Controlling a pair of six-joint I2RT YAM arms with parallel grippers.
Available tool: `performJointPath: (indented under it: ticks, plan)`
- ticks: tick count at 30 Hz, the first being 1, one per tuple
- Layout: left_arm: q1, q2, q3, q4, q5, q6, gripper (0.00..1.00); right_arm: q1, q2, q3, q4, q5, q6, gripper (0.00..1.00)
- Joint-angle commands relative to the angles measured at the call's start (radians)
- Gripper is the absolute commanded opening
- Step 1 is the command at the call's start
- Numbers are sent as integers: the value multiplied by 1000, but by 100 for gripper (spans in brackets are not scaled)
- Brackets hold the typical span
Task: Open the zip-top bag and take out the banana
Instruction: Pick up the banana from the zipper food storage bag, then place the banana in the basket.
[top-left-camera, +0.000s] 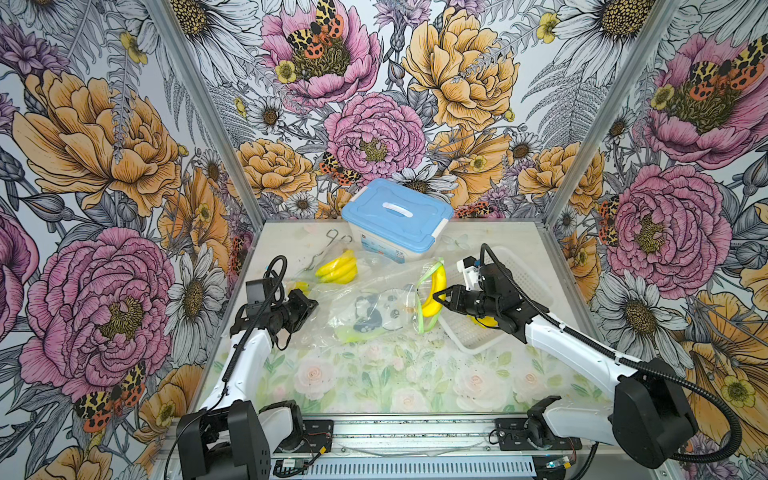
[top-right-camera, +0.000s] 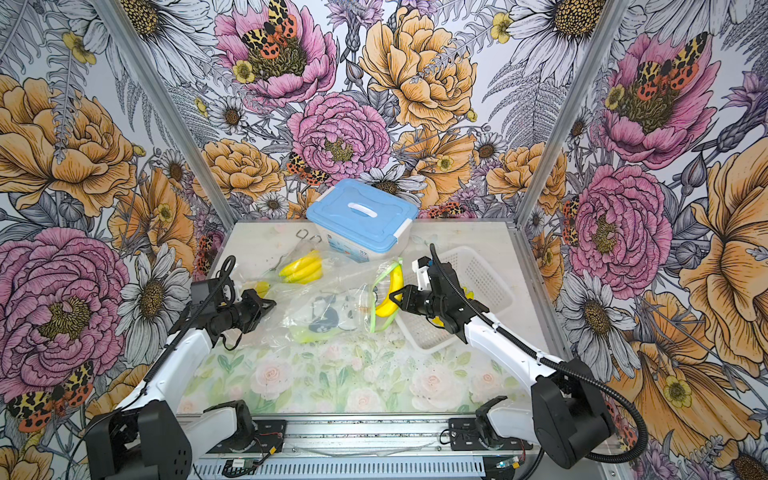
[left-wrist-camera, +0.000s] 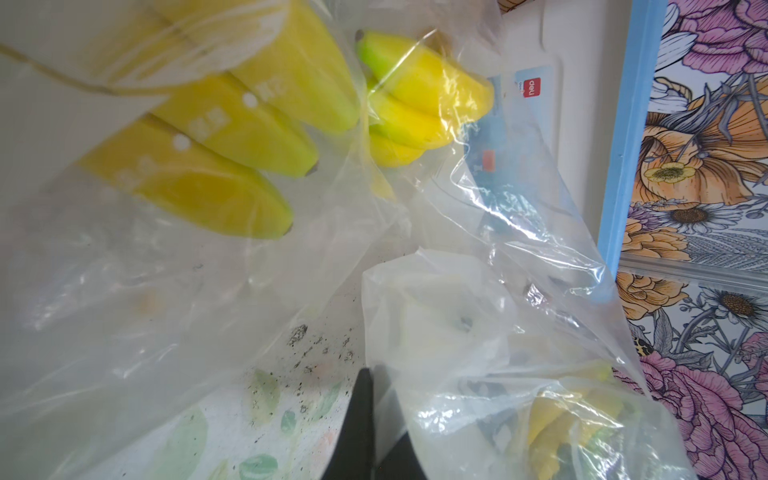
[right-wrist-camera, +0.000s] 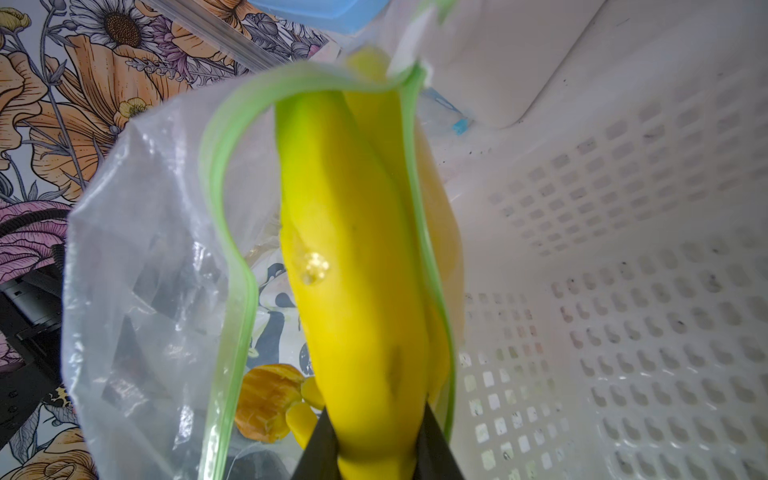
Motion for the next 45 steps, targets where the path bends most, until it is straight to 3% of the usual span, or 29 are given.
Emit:
performJointPath:
  ticks: [1,4,12,17,25,29,38,45]
  plan:
    - [6,7,27,50,-32,-7,0,-10,27,32,-24,-35,0,4]
    - [-5,1,29,72,-16,-5,0,-2,14,40,-24,-13,15,4]
    - [47,50,182,-22,-96,196,0,-2,-24,73,-132,-184,6,4]
    - [100,130,295,-10,-100,257,0,-1,-47,63,-181,-243,0,4]
    - [145,207,347,97,-57,212,0,30,8,57,-189,-360,6,4]
    - [153,225,369,103,-44,197,0,36,3,68,-187,-336,-6,5]
    - [180,125,205,59,0,172,0,-164,-20,123,-187,-261,-42,6]
    - [179,53,93,41,36,155,0,-346,96,120,-187,-233,-131,10]
